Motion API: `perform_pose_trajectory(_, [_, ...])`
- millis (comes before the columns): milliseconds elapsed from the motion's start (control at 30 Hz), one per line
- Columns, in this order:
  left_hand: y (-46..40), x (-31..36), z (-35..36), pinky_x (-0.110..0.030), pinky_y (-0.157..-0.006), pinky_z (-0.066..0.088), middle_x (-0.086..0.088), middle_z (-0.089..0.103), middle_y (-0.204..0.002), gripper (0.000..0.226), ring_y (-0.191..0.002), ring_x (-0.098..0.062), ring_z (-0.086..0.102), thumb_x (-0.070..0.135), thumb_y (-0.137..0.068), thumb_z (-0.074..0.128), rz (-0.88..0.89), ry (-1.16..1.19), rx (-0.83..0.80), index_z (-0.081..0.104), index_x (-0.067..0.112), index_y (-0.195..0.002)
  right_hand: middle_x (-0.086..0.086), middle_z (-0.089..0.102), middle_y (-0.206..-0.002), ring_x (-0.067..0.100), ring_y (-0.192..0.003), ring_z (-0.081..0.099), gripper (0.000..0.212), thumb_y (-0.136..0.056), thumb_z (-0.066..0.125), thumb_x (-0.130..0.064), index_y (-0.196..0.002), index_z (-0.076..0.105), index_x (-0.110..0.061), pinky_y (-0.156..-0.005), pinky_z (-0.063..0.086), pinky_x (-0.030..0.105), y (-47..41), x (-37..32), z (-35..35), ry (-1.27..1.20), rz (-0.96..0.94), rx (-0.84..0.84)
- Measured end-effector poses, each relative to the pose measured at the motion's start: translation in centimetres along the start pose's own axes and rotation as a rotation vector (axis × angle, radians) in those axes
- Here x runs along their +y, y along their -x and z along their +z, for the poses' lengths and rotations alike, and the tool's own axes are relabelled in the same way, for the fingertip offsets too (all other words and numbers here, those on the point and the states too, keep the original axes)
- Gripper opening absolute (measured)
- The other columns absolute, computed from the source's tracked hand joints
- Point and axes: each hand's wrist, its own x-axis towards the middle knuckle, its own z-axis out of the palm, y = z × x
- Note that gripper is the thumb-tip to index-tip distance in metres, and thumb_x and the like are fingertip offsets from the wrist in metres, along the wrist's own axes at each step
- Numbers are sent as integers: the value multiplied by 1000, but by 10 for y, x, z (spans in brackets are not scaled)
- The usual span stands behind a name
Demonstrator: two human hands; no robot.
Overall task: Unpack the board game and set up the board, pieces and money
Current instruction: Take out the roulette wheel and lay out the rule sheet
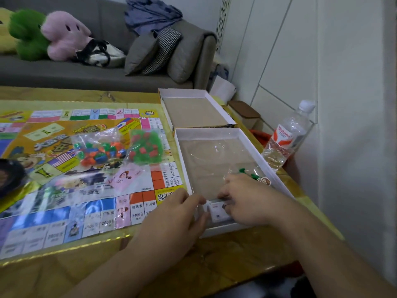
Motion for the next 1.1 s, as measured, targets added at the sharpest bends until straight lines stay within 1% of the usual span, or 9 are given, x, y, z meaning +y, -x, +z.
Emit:
perform_pose_trajectory(100, [2,2,3,-26,-94,53,17,45,-127,37,-112,-3,49,59,-105,33,-18,-19,21,37,50,-140,-5,48,-121,18,-113,50,30,-93,65,-24,-123,67,-24,-98,55,44,1,-6,-7,-7,-17,-42])
perform_pose_trajectory(167, [3,3,4,-26,-97,50,16,45,-130,38,-117,-4,47,59,-105,31,-27,-32,31,34,49,-142,-5,46,-120,17,-114,45,31,-90,65,-25,-121,62,-24,-99,52,42,0,-9,-10,-21,-26,-69])
perform_pose_trajectory(267, [4,5,5,-23,-99,48,15,44,-133,40,-120,-5,45,59,-106,30,-36,-43,38,30,48,-144,-4,47,-110,18,-104,44,19,-86,65,-23,-102,54,-26,-86,48,37,-2,-13,-11,-29,-22,-84])
perform_pose_trajectory(367, [5,5,6,-24,-104,46,15,43,-141,47,-127,-5,44,59,-106,30,-47,-28,33,23,46,-150,-2,50,-103,17,-91,50,23,-84,68,-20,-93,48,-28,-71,46,35,-1,-12,-11,-92,2,-69])
perform_pose_trajectory(467, [5,7,5,-28,-113,40,15,37,-156,59,-142,-6,39,60,-105,33,-84,-6,13,16,40,-157,-3,58,-107,16,-95,58,27,-88,68,-18,-104,50,-30,-82,58,41,2,-6,-9,-139,-3,-79])
perform_pose_trajectory(567, [4,7,4,-29,-114,40,15,35,-159,61,-144,-6,37,61,-104,35,-98,3,-5,15,39,-158,-4,58,-122,15,-109,58,36,-93,67,-20,-124,53,-30,-96,57,41,2,-4,-8,-154,-7,-101])
perform_pose_trajectory(733, [5,7,4,-29,-113,41,15,35,-159,61,-143,-6,37,61,-104,34,-96,-7,0,15,39,-158,-3,52,-119,13,-103,56,32,-93,66,-21,-125,63,-23,-88,56,32,2,-7,-12,-109,-40,-95])
perform_pose_trajectory(867, [5,6,5,-28,-111,43,14,37,-156,61,-141,-6,39,62,-104,35,-93,-9,14,15,40,-157,-5,48,-116,13,-102,55,31,-91,66,-21,-122,64,-24,-88,56,34,3,-9,-12,-86,-52,-87])
perform_pose_trajectory(1100, [5,7,5,-28,-111,43,14,37,-157,61,-142,-7,38,62,-104,34,-89,-14,24,15,39,-157,-8,60,-105,9,-92,59,19,-90,66,-22,-104,60,-33,-77,56,31,7,-5,-10,-125,-46,-57])
